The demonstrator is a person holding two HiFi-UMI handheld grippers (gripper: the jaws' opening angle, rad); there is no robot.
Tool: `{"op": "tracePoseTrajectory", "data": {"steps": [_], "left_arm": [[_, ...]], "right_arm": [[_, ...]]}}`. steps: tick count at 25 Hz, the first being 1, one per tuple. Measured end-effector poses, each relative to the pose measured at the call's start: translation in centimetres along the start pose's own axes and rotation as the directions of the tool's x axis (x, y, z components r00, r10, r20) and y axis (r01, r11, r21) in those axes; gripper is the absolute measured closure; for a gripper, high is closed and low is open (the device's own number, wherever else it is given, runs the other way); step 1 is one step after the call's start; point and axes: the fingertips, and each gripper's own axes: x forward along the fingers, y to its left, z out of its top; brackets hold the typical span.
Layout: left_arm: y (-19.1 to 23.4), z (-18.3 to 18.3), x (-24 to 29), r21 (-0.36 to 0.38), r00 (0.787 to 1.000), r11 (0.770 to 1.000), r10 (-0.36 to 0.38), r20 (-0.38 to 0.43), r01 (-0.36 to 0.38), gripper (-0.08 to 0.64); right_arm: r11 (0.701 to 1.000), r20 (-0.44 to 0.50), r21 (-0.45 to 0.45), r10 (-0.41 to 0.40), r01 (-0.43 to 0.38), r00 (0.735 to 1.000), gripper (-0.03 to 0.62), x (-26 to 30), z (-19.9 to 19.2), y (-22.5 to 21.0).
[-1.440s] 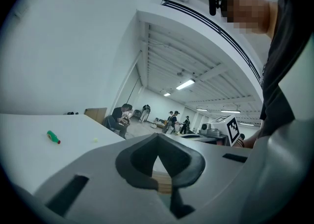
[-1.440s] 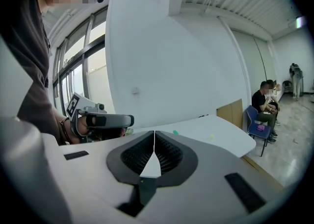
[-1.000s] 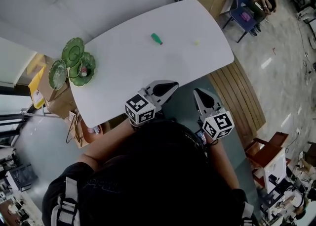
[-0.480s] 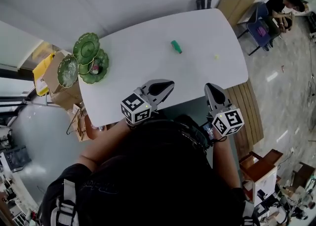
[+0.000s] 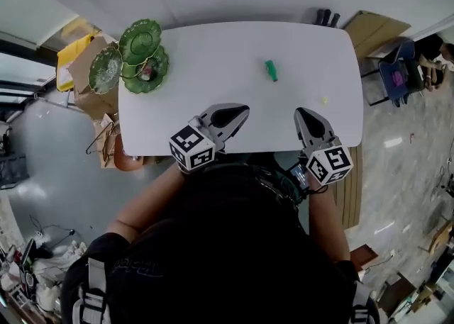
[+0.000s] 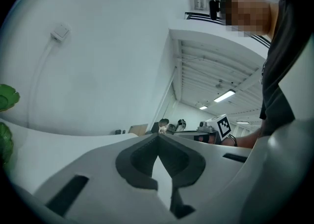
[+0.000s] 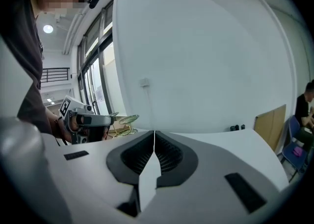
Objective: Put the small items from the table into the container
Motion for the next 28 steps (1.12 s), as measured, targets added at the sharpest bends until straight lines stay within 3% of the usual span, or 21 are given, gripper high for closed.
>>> {"op": "tracePoseTrajectory", "data": {"steps": [9,14,21,28], "left_arm": [[-0.5,1.9,8.1,0.0,0.978,0.984,0.175,0.11,-0.176,0.556],[-1.0,0.9,10.8,-0.012,0.961,0.968,0.252,0.111,-0.252,0.557],[0.7,-0.7,10.5,-0.048,0.944,0.946,0.322,0.077,-0.319,0.557],[3.9,-2.3,11.2,-0.069,0.947,0.947,0.317,0.054,-0.313,0.557]], "right_arm": [[0.981,-0.054,-0.051,0.183,-0.186,0.982,0.574,0.5,3.0,-7.0],[0.961,-0.09,-0.038,0.27,-0.275,0.959,0.572,1.1,2.6,-9.3],[0.946,-0.117,0.012,0.322,-0.323,0.94,0.572,4.0,1.3,-9.4],[0.947,-0.183,0.046,0.321,-0.318,0.929,0.571,7.7,0.0,-9.9]]}}
